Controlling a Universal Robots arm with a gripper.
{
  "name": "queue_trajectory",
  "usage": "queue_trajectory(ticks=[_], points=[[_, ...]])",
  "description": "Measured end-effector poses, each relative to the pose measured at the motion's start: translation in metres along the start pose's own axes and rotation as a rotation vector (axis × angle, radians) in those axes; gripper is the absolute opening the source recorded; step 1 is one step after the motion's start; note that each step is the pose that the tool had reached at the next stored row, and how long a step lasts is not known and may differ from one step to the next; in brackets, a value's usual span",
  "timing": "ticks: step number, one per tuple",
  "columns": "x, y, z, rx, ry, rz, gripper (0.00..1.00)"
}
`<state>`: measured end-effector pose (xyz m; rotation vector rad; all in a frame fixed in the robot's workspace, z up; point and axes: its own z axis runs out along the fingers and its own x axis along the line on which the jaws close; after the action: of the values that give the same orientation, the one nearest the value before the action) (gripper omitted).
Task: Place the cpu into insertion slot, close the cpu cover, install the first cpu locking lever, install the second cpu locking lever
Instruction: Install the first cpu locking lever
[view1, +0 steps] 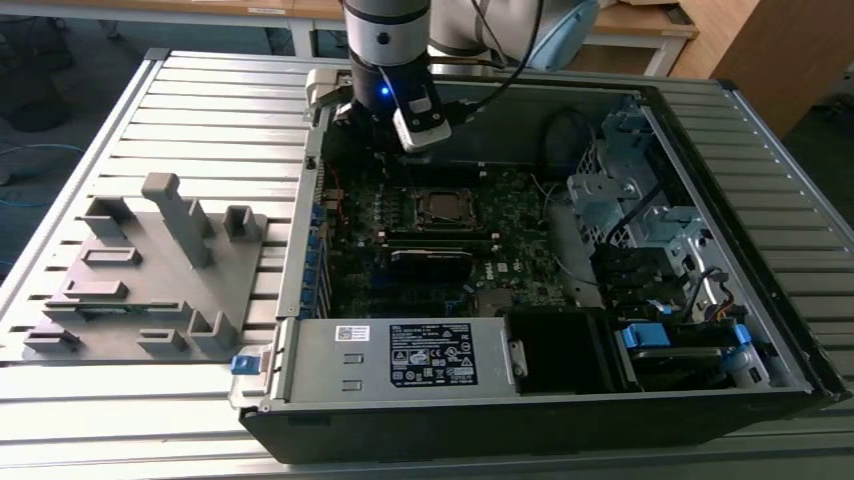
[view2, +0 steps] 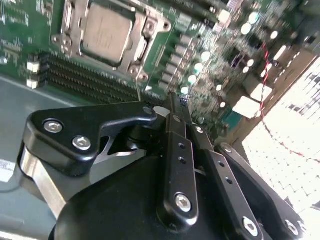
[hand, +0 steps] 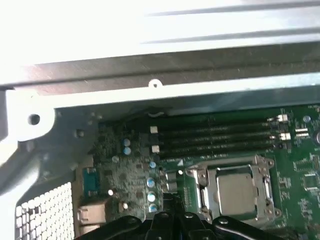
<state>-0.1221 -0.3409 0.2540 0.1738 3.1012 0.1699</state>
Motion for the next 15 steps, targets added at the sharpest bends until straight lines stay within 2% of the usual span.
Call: queue_trajectory(ticks=[2,4,8,13,15], points=[[0.0015,-0.0004,-0.0001,-0.0206,0.0023,0.001,0.10],[0.0025,-0.0008,0.0000,-0.0479,0.0054,0.002,0.10],[0.0026,-0.0013,0.0001,-0.1102,0.0121,0.004,0.10],[0.0026,-0.0013,0.0001,-0.1311,0.0145,0.005,0.10],[0.0026,-0.0013,0.0001,-0.1525,0.0169,0.006,0.10]])
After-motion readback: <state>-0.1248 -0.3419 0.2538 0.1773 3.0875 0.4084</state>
